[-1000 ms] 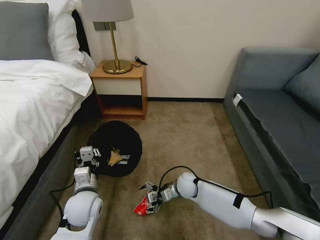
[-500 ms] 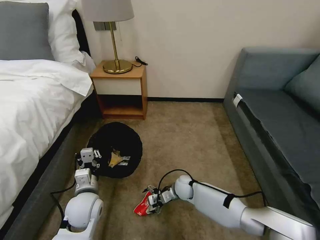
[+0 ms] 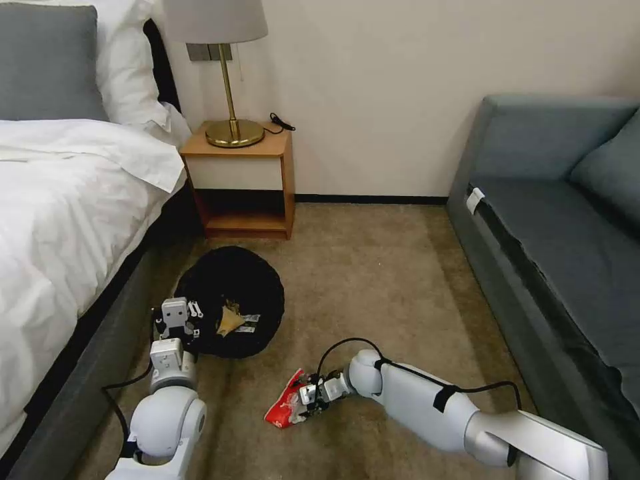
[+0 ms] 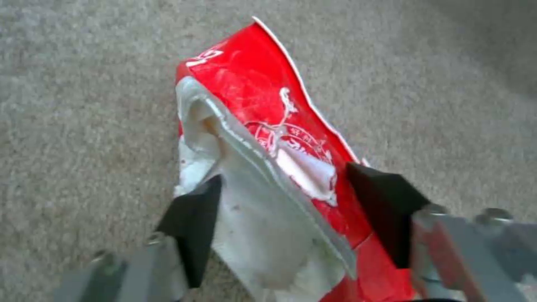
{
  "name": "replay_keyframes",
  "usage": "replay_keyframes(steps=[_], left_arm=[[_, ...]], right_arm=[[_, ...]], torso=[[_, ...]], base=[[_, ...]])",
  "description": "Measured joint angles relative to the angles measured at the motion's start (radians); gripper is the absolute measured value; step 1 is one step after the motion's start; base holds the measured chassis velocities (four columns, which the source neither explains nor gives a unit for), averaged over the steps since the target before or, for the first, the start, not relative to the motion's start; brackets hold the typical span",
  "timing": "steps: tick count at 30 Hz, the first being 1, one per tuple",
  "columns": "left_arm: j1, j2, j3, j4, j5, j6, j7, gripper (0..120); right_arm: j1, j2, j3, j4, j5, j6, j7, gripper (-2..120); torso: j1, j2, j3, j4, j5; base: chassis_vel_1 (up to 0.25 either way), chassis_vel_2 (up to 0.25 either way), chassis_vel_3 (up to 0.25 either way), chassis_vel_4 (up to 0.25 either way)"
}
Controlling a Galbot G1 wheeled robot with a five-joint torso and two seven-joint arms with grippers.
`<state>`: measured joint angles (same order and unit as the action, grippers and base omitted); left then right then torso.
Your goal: Pick up the trash bin, then pick up the garbage on the floor and place it into the trash bin.
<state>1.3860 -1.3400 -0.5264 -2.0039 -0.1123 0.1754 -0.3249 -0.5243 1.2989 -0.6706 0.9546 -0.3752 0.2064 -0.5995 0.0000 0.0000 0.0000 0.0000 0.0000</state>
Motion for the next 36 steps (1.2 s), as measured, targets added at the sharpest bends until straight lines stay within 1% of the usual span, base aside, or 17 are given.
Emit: replay_keyframes(steps=[1,2,3,8,9,13,14,16,22,28,31,33,35,36], left_arm=[[0.0,0.0,0.0,0.001,0.0,0.0,0.0,4],[0.0,0.0,0.0,0.001,0.0,-0.001,0.0,4],[0.0,0.0,0.0,0.001,0.0,-0.001,0.0,4],[0.002,0.0,0.001,0.001,0.0,-0.001,0.001,4],[0.002,0.0,0.001,0.001,0.0,-0.001,0.001,4],[0.006,0.001,0.001,0.001,0.0,-0.003,0.001,4],[0.006,0.001,0.001,0.001,0.0,-0.003,0.001,4],[0.008,0.001,0.001,0.001,0.0,-0.004,0.001,4],[0.023,0.008,-0.001,-0.002,0.002,-0.009,0.001,4],[0.035,0.02,-0.005,-0.003,0.002,-0.015,0.001,4],[0.043,0.024,-0.008,-0.009,-0.002,-0.018,0.001,4],[0.045,0.025,-0.008,-0.01,-0.003,-0.019,0.001,4],[0.058,0.03,-0.008,-0.02,-0.003,-0.019,0.001,4],[0.059,0.031,-0.008,-0.021,-0.003,-0.019,0.001,4]], right_arm=[[-0.002,0.0,0.001,0.001,0.0,0.0,0.0,52],[-0.004,0.001,0.003,0.001,0.0,0.0,0.0,48],[-0.004,0.001,0.003,0.001,0.0,0.0,0.0,48],[-0.008,0.001,0.011,0.003,0.003,0.0,0.0,28],[-0.008,0.001,0.011,0.003,0.003,0.0,0.0,28],[-0.013,-0.006,0.027,0.016,0.009,0.0,-0.001,9],[-0.013,-0.006,0.027,0.016,0.009,0.0,-0.001,9],[-0.017,-0.011,0.035,0.028,0.014,-0.001,-0.003,0],[-0.035,-0.025,0.083,0.066,0.028,-0.006,-0.004,0],[-0.058,-0.043,0.166,0.108,0.04,-0.013,-0.005,0],[-0.084,-0.047,0.269,0.128,0.041,-0.022,-0.007,0],[-0.089,-0.047,0.293,0.132,0.041,-0.023,-0.007,0],[-0.117,-0.046,0.415,0.143,0.041,-0.03,-0.006,0],[-0.122,-0.045,0.441,0.145,0.041,-0.031,-0.005,0]], torso=[[0.0,0.0,0.0,0.0,0.0],[0.0,0.0,0.0,0.0,0.0],[0.0,0.0,0.0,0.0,0.0],[0.0,0.0,0.0,0.0,0.0001],[0.0,0.0,0.0,0.0,0.0001],[0.0,0.0,0.0,0.0,0.0001],[0.0,0.0,0.0,0.0,0.0001],[0.0,0.0,0.0,0.0,0.0001],[0.0,0.0,0.0,0.0,0.0],[0.0,0.0,0.0,0.0001,0.0],[0.0,0.0,0.0,0.0,0.0001],[0.0,0.0,0.0,0.0,0.0001],[0.0,0.0,0.0,0.0,0.0003],[0.0,0.0,0.0,0.0001,0.0002]], base=[[0.0,0.0,0.0,0.0],[0.0,0.0,0.0,0.0],[0.0,0.0,0.0,0.0],[0.0,0.0,0.0,0.0],[0.0,0.0,0.0,0.0],[0.0,0.0,0.0,0.0],[0.0,0.0,0.0,0.0],[0.0,0.0,0.0,0.0],[0.0,0.0,0.0,0.0],[0.0,0.0,0.0,0.0],[0.0,0.0,0.0,0.0],[0.0,0.0,0.0,0.0],[0.0,0.0,0.0,0.0],[0.0,0.0,0.0,0.0]])
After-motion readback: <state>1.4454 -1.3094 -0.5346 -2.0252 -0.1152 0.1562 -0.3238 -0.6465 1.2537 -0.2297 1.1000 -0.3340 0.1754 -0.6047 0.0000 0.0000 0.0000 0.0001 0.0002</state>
